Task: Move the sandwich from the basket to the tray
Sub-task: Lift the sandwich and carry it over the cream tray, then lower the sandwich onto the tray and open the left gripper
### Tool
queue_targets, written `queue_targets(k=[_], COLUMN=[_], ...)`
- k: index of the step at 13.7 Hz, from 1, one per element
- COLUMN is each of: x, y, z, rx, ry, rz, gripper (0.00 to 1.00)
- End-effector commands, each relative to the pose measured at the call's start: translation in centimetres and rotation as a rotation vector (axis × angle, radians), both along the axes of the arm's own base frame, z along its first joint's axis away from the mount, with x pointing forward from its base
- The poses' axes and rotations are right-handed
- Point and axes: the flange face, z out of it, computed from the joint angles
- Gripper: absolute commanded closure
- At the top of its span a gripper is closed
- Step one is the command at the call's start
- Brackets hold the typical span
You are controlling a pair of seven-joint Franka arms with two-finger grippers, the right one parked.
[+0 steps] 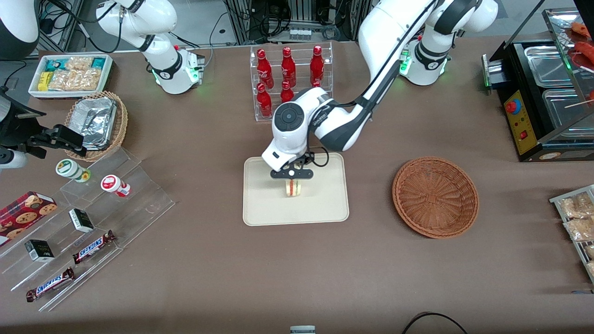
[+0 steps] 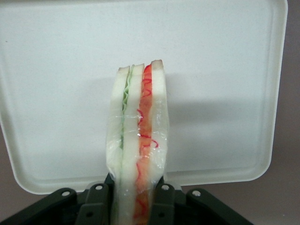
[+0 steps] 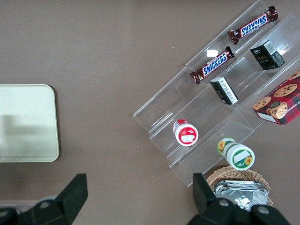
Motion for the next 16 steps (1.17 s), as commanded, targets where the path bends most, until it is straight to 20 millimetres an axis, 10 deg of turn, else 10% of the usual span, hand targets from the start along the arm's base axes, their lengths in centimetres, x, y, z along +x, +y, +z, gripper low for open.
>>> queue_targets(k=[1, 16], x=[0.7, 2.2], y=[-0.2, -0.3], z=[-1.8, -5.0], rx=[0.034, 0.002], ry=[-0.030, -0.069], rz=[-0.030, -0.001], gripper=[0.68, 0.68])
